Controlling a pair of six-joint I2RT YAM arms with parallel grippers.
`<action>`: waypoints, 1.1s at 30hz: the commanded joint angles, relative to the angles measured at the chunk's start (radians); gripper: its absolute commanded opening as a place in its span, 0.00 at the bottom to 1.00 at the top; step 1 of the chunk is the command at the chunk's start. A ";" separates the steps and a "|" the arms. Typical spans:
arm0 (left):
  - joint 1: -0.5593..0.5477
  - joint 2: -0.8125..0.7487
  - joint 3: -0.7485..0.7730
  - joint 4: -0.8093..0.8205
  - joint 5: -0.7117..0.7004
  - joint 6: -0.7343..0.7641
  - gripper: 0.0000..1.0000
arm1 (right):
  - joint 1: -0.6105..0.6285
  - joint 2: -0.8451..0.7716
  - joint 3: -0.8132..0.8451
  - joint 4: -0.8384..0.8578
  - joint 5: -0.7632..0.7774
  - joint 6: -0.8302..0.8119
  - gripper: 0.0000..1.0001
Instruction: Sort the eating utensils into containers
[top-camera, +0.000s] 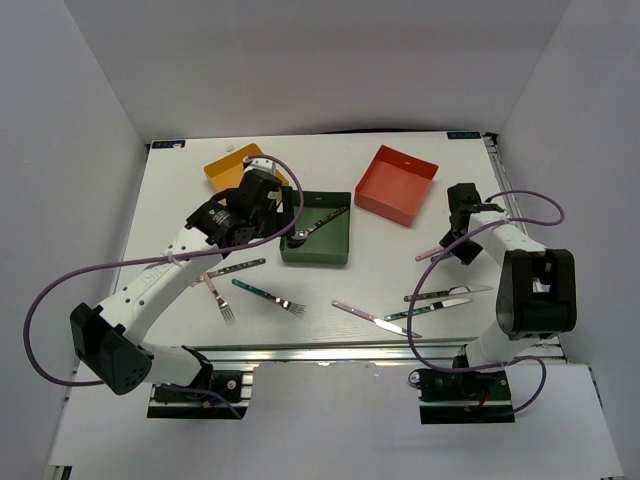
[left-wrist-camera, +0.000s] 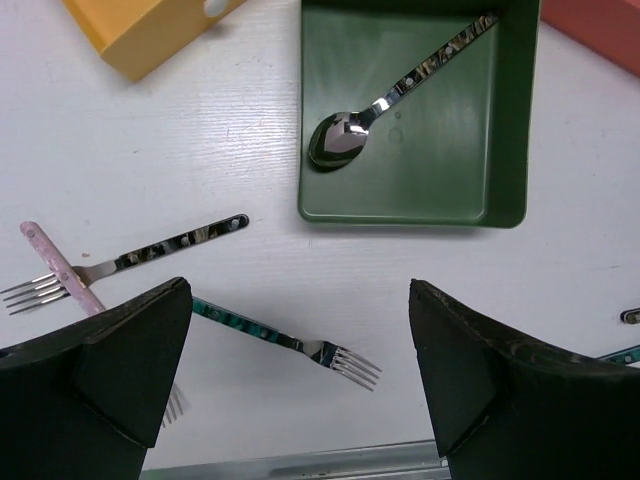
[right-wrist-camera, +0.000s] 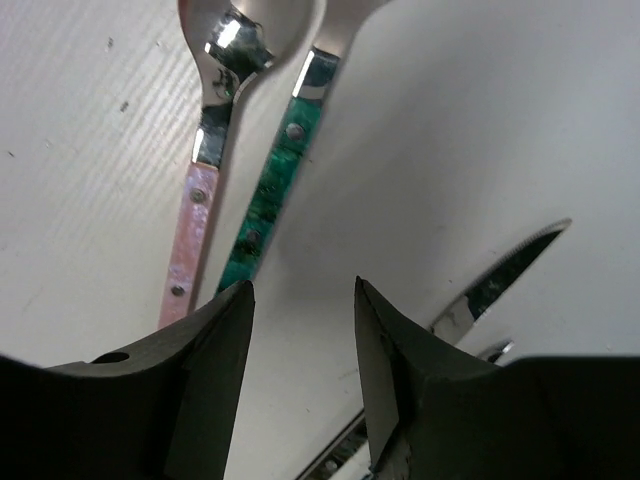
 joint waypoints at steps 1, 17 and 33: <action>-0.001 -0.038 -0.007 -0.026 0.009 0.015 0.98 | -0.013 0.043 0.050 0.099 -0.012 -0.020 0.50; -0.001 0.015 0.039 -0.066 -0.028 0.090 0.98 | -0.050 0.173 0.110 0.089 0.001 0.011 0.45; -0.001 0.021 0.053 -0.082 -0.046 0.099 0.98 | -0.050 0.034 -0.073 0.093 -0.035 0.132 0.08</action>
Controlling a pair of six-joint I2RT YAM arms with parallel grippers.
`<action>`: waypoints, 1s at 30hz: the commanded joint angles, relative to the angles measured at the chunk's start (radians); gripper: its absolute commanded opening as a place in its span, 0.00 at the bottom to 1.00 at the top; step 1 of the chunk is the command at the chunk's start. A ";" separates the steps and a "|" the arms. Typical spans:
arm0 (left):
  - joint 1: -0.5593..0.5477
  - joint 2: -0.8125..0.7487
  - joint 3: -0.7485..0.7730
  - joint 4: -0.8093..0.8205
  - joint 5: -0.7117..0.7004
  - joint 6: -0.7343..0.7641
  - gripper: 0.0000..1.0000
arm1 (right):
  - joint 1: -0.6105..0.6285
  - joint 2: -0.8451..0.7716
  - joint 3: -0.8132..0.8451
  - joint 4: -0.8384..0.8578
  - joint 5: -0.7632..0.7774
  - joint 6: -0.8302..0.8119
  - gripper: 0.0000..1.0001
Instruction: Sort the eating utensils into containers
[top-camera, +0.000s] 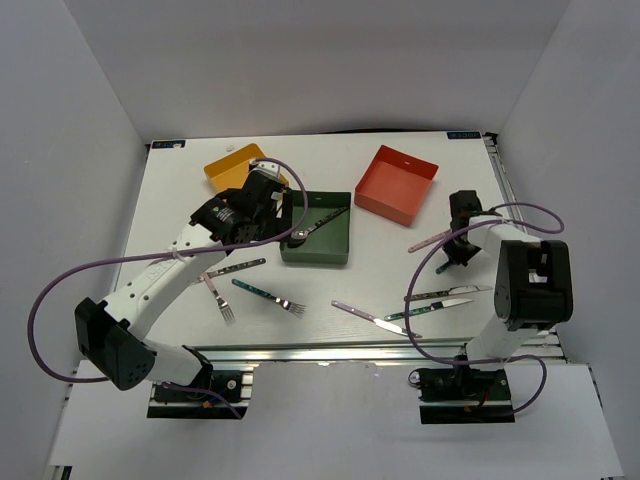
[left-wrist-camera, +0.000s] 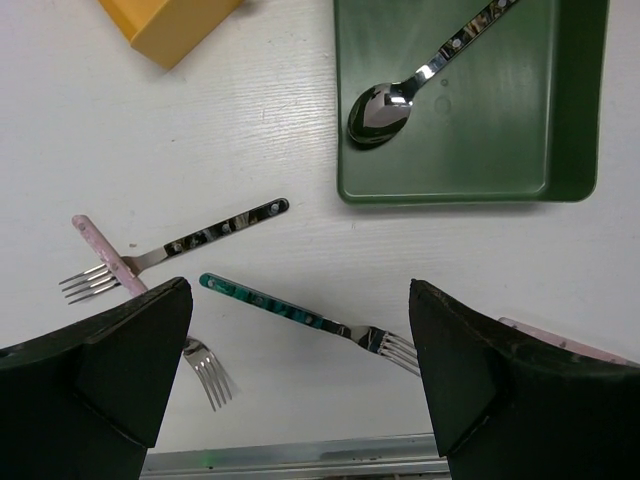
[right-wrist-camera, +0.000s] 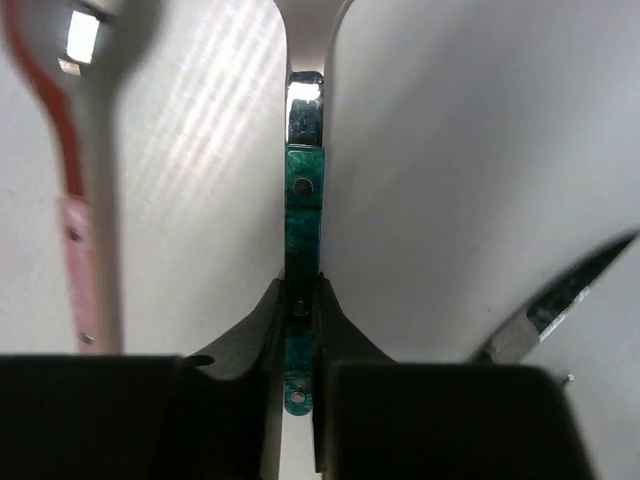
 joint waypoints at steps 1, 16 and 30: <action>-0.001 -0.004 0.050 -0.026 -0.030 0.006 0.98 | -0.002 -0.085 -0.037 -0.050 0.003 0.058 0.02; 0.001 -0.082 0.148 -0.093 -0.329 -0.215 0.98 | 0.614 -0.040 0.513 -0.148 0.081 0.121 0.00; 0.001 -0.144 0.168 -0.138 -0.202 -0.167 0.98 | 0.797 0.518 1.109 -0.368 0.161 0.547 0.00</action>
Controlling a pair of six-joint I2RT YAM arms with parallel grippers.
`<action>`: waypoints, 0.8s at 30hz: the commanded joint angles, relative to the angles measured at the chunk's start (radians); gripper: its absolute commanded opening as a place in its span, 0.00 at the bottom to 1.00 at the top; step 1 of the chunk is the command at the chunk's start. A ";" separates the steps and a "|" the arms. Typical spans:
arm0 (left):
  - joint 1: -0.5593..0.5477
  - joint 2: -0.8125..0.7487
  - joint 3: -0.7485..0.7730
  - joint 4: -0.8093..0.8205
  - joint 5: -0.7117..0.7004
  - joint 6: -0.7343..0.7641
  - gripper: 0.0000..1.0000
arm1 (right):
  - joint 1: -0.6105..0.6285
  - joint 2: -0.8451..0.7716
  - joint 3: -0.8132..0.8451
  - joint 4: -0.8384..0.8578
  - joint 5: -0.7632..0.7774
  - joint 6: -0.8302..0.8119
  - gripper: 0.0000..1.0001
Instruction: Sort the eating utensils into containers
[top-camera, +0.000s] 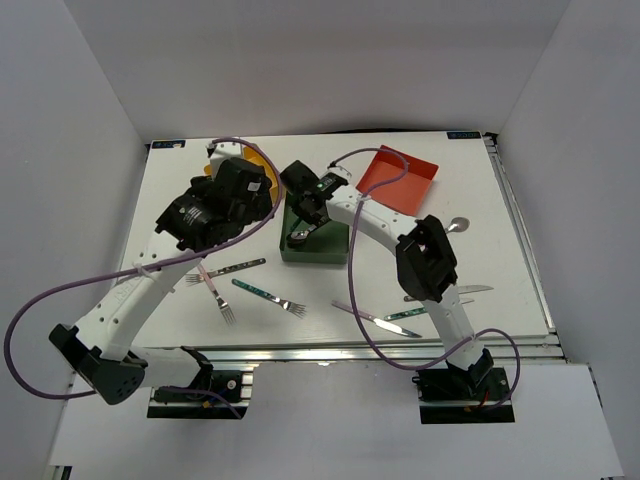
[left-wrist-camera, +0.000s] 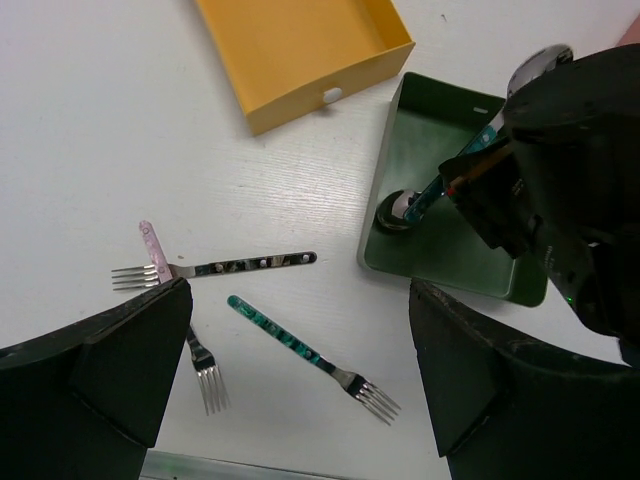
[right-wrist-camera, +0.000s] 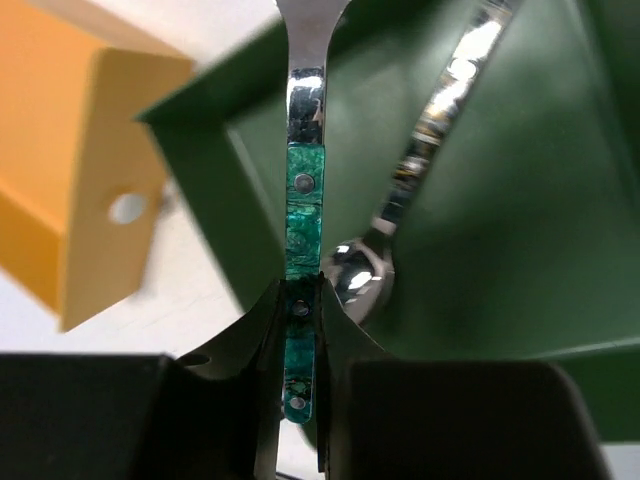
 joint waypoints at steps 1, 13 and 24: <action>0.000 -0.067 -0.008 -0.017 0.031 0.004 0.98 | -0.002 -0.035 0.011 -0.084 0.080 0.141 0.00; 0.000 -0.102 -0.079 -0.021 0.026 0.059 0.98 | 0.026 -0.057 -0.060 -0.062 0.055 0.161 0.22; 0.002 -0.099 -0.108 0.006 0.028 0.058 0.98 | 0.001 -0.227 -0.103 -0.076 0.135 0.126 0.71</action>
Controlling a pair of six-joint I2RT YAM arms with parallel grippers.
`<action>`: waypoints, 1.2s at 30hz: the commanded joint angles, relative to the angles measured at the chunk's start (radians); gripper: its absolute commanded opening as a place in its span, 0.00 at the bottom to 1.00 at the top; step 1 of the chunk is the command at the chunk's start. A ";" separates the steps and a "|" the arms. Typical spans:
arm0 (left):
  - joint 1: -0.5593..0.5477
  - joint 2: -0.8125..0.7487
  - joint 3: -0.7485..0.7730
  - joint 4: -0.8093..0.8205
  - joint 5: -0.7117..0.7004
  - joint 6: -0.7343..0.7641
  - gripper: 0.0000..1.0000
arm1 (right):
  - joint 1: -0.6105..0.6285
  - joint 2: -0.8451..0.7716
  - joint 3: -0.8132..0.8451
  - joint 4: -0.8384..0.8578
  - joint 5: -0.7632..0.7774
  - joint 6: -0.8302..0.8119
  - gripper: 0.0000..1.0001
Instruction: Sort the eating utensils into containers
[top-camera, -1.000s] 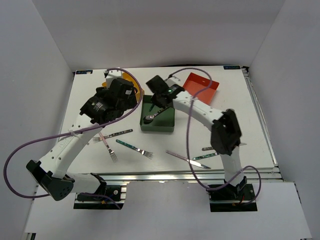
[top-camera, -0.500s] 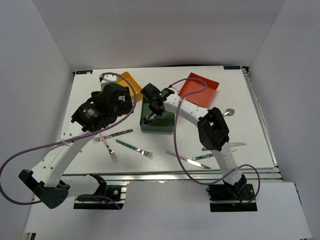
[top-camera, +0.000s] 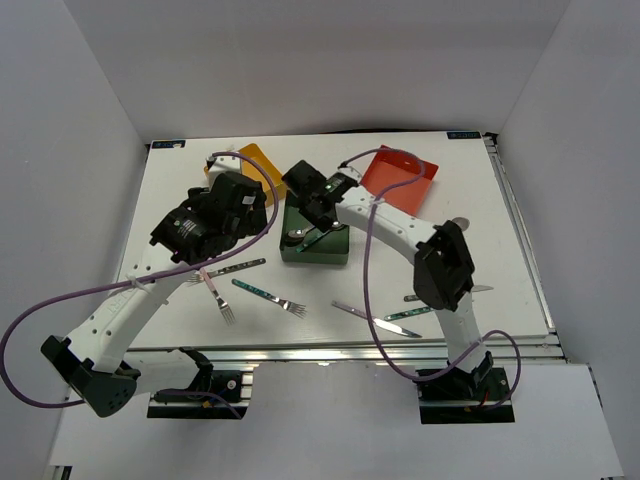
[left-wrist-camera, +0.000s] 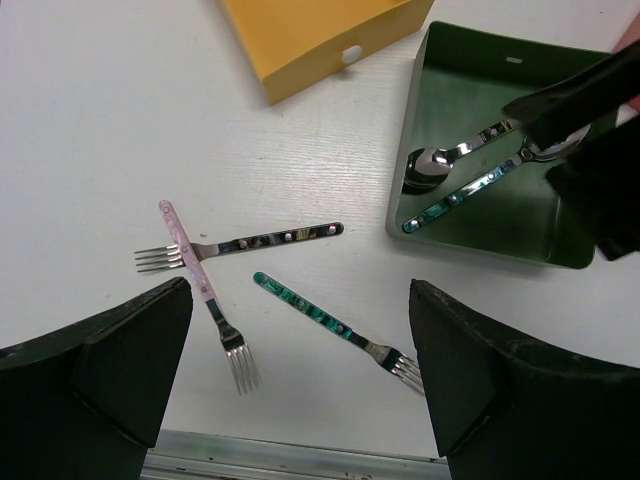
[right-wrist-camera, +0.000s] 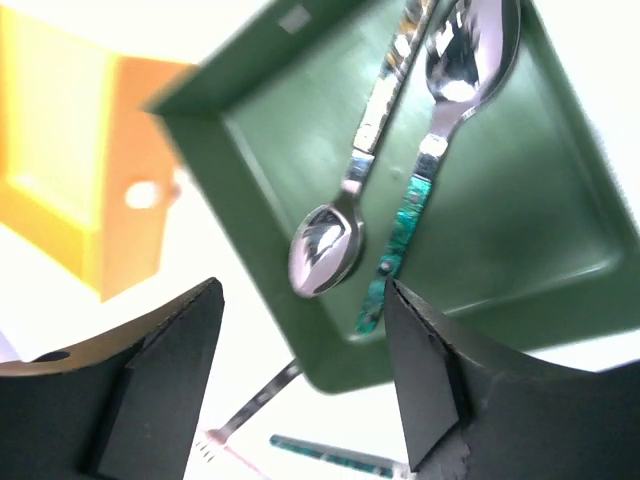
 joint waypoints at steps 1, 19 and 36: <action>0.000 -0.011 0.003 0.013 -0.003 0.003 0.98 | -0.054 -0.151 -0.031 -0.037 0.071 -0.015 0.71; 0.000 0.007 -0.007 0.009 0.035 -0.007 0.98 | -0.524 -0.371 -0.567 -0.087 0.051 -0.162 0.78; 0.000 0.017 -0.034 -0.024 0.071 0.000 0.98 | -0.685 -0.198 -0.627 0.227 -0.043 -0.402 0.61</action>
